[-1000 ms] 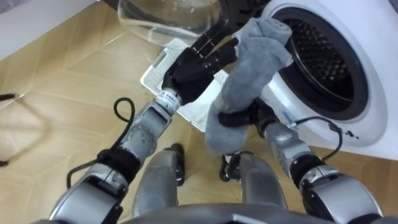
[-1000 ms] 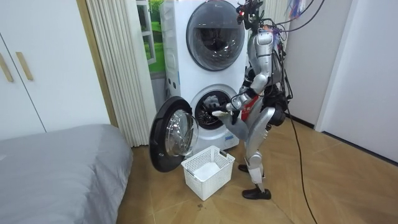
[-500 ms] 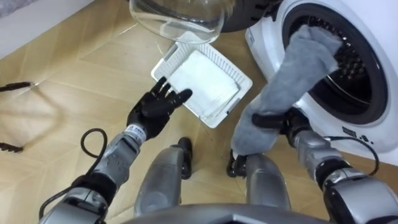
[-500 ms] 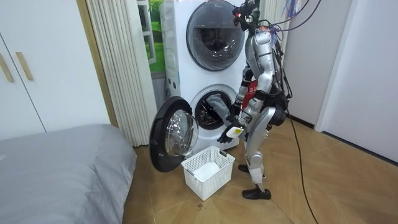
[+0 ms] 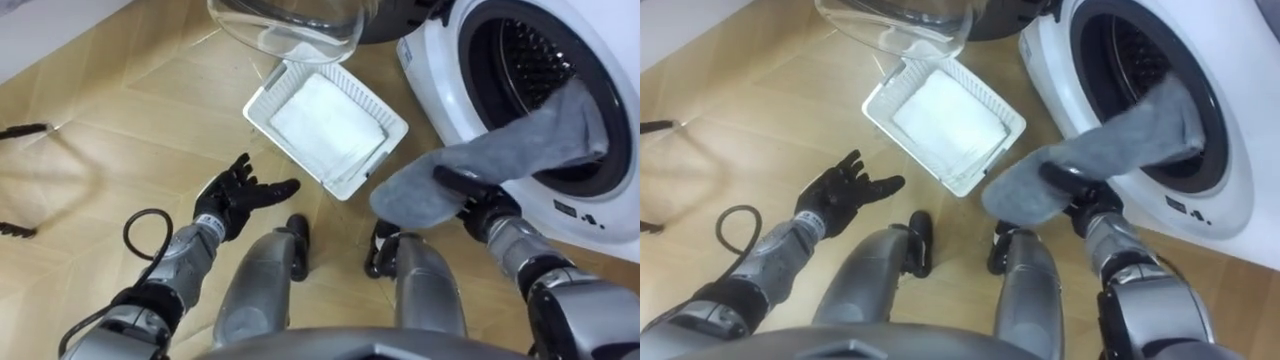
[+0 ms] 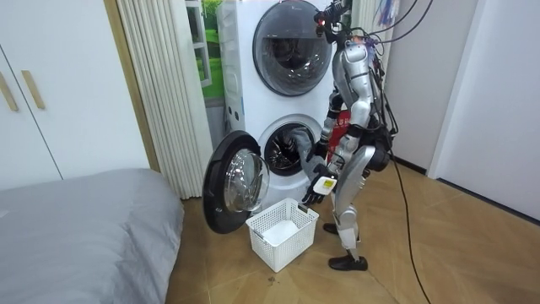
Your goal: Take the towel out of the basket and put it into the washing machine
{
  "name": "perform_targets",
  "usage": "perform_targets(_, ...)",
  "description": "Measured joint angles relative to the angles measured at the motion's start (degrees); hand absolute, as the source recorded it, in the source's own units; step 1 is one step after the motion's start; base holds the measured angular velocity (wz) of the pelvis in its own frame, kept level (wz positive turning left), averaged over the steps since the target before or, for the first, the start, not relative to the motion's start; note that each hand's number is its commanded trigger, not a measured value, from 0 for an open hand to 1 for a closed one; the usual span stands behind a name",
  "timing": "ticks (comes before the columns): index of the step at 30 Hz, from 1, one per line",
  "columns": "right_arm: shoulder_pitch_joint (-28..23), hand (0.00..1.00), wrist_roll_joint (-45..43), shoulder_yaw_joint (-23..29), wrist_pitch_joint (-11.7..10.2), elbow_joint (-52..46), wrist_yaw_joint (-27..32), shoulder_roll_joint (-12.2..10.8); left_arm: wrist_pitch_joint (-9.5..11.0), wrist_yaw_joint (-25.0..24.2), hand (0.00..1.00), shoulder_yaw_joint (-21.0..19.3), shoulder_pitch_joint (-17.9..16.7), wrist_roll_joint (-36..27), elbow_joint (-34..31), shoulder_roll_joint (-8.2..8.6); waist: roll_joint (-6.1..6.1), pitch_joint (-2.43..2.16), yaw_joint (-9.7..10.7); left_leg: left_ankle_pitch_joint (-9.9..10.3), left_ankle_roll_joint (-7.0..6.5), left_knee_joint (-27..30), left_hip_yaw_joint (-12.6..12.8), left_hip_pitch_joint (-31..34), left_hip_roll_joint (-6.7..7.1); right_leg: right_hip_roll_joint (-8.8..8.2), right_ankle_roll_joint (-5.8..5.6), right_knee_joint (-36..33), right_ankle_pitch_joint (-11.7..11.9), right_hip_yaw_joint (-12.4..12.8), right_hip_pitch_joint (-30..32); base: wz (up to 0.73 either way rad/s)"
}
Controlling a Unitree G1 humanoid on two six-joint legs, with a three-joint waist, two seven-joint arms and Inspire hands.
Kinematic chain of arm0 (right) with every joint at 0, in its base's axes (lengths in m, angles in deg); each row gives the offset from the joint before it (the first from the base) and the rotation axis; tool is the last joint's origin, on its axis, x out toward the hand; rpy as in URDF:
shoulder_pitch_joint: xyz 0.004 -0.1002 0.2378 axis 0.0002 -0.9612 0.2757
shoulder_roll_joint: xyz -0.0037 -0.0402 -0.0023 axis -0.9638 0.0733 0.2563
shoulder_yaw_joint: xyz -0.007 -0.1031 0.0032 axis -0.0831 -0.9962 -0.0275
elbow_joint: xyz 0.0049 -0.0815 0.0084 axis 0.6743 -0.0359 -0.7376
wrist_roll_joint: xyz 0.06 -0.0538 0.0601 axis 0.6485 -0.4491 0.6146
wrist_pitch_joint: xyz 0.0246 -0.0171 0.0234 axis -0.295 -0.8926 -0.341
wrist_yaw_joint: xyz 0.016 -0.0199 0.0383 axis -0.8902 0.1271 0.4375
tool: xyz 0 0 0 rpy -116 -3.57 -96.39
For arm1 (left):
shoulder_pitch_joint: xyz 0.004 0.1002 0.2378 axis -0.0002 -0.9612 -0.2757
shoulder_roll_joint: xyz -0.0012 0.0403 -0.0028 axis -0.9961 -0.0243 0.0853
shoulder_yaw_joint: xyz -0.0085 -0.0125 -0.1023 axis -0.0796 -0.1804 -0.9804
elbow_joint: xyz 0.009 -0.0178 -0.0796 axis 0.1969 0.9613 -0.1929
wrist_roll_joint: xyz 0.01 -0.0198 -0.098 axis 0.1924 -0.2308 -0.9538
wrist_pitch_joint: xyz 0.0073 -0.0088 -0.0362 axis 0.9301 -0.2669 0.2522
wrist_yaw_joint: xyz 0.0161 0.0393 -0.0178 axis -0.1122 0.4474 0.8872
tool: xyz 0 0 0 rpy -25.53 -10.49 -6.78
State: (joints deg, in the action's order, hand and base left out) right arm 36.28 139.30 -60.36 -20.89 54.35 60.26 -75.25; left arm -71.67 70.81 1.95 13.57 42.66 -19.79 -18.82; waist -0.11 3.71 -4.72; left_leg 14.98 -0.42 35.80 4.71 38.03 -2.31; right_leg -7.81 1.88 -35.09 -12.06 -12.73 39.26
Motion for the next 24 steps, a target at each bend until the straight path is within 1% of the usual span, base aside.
perform_targets(1,0.03,1.00,0.70,0.03,0.30,0.26,-0.26,0.12,-0.32,0.10,0.00,0.00,-0.07,0.02,-0.08,-0.03,0.02,-0.01,0.00,0.00,0.00,0.18,-0.01,0.19,-0.02,-0.01,-0.01,-0.07,-0.01,-0.07,0.03,0.12)
perform_targets(3,0.76,1.00,4.49,0.04,2.03,1.77,-1.25,0.96,-1.48,0.37,0.00,0.01,-0.08,-0.55,-0.46,-0.27,0.10,-0.03,-0.09,0.19,-0.32,0.94,-0.09,0.62,0.00,-0.11,-0.19,-0.79,-0.16,-0.08,0.27,0.07)
perform_targets(4,0.77,1.00,5.41,0.07,2.30,1.77,-1.48,1.14,-1.70,0.48,0.00,0.01,-0.16,-0.59,-0.51,-0.41,0.21,-0.07,-0.09,0.25,-0.40,1.01,-0.08,0.68,0.05,-0.18,-0.23,-1.03,-0.21,-0.01,0.41,0.03)
perform_targets(6,1.82,1.00,8.01,1.05,4.05,1.69,-1.89,1.82,-2.54,1.98,0.00,0.01,-0.10,-0.76,-1.38,-1.35,0.96,-0.13,0.32,0.18,-0.52,1.14,0.18,1.41,0.50,-0.94,-0.15,-2.36,-0.40,0.15,1.69,0.04)
perform_targets(7,2.19,1.00,9.22,1.62,4.66,1.68,-1.86,2.13,-2.54,2.27,0.00,0.01,-0.04,-0.90,-1.42,-1.50,1.09,-0.12,0.39,0.16,-0.55,1.20,0.20,1.70,0.64,-1.15,-0.13,-2.82,-0.48,0.20,2.05,0.04)
perform_targets(8,2.84,1.00,11.68,2.48,5.42,1.47,-1.40,2.65,-2.62,3.15,0.00,-0.01,-0.11,-1.87,-2.13,-1.83,1.38,-0.21,0.58,0.15,-0.59,1.50,0.36,2.05,0.86,-1.37,-0.23,-3.51,-0.57,0.58,2.65,0.00)
perform_targets(9,3.22,1.00,13.61,3.28,5.96,0.19,-0.45,2.79,-2.59,4.06,0.00,-0.16,-0.72,-1.81,-4.22,-2.64,2.24,-0.28,0.85,0.07,-0.73,1.48,1.10,2.14,1.04,-1.57,-0.39,-4.37,-0.72,1.59,3.45,-0.07)
perform_targets(10,3.25,1.00,14.23,3.97,6.32,-0.97,0.22,2.79,-2.57,4.19,0.00,-0.56,-0.98,-1.64,-4.88,-2.91,2.75,-0.34,0.86,0.05,-0.79,1.50,1.53,2.21,1.11,-1.70,-0.40,-4.76,-0.73,1.98,3.91,-0.13)
perform_targets(11,3.89,1.00,16.28,4.77,6.78,-2.57,1.48,2.88,-2.50,4.41,0.00,-1.71,-1.51,-1.28,-5.19,-2.90,3.16,-0.27,1.17,0.10,-0.91,1.89,1.67,2.43,1.13,-1.75,-0.37,-4.97,-0.67,2.11,4.10,-0.06)
perform_targets(12,4.64,1.00,17.79,6.49,7.83,-4.65,3.09,2.90,-2.49,5.14,0.00,-2.66,-1.73,-1.08,-5.96,-2.91,3.77,-0.33,1.96,-0.03,-1.11,1.97,1.73,2.66,1.33,-2.20,-0.39,-5.45,-0.67,1.89,4.41,0.00)
perform_targets(13,5.29,1.00,18.65,7.37,8.41,-5.62,3.89,2.92,-2.48,5.46,0.00,-3.27,-2.11,-0.68,-6.81,-2.91,4.10,-0.39,2.51,-0.14,-1.28,2.05,1.76,2.86,1.56,-2.46,-0.45,-5.78,-0.71,1.79,4.73,0.13)
perform_targets(14,7.02,1.00,21.45,9.98,8.70,-6.74,4.96,3.03,-2.40,5.86,0.00,-4.33,-2.73,-0.54,-8.08,-2.80,4.60,-0.42,3.36,-0.35,-1.56,2.14,1.87,3.24,1.69,-2.65,-0.57,-5.88,-0.64,1.83,5.09,0.08)
perform_targets(15,8.68,1.00,24.96,12.46,8.71,-7.12,6.04,3.91,-2.26,6.19,0.00,-4.37,-2.77,-0.52,-8.13,-2.77,4.95,-0.50,3.54,-0.33,-1.69,2.44,1.91,3.37,1.70,-2.61,-0.71,-5.83,-0.47,1.89,5.07,0.06)
perform_targets(16,9.57,1.00,26.27,13.56,8.70,-7.56,6.80,4.38,-2.10,6.36,0.00,-4.37,-2.86,-0.51,-8.13,-2.78,4.98,-0.51,3.84,-0.27,-1.79,2.66,1.90,3.44,1.70,-2.61,-0.80,-5.86,-0.44,1.88,4.97,0.00)
perform_targets(18,13.21,1.00,31.12,15.49,8.70,-7.95,9.01,6.50,-1.84,7.04,0.00,-4.27,-3.29,-0.22,-8.11,-2.76,4.98,-0.51,4.43,-0.07,-2.21,3.05,1.94,3.51,1.86,-2.75,-1.23,-5.81,-0.25,1.91,4.75,0.00)
perform_targets(20,14.55,1.00,33.90,16.97,8.68,-7.84,11.22,6.89,-1.84,7.97,0.00,-4.21,-3.30,0.02,-8.10,-2.54,4.98,-0.51,4.44,-0.07,-2.47,3.07,1.95,3.50,2.13,-3.01,-1.51,-5.85,-0.27,1.85,4.63,0.06)
perform_targets(22,14.52,1.00,33.90,17.86,8.68,-7.73,13.09,6.89,-1.86,8.86,0.00,-4.07,-3.40,0.03,-8.11,-2.29,4.98,-0.51,4.47,-0.10,-2.67,3.03,1.99,3.58,2.20,-3.30,-1.82,-6.01,-0.45,1.79,4.59,0.10)
perform_targets(24,14.78,1.00,33.92,17.99,8.62,-7.75,15.05,7.19,-1.99,9.30,0.00,-4.04,-3.52,0.01,-8.12,-2.23,4.98,-0.51,4.65,-0.05,-2.98,3.11,2.76,3.85,2.16,-3.72,-2.11,-6.69,-0.72,1.69,4.87,0.09)
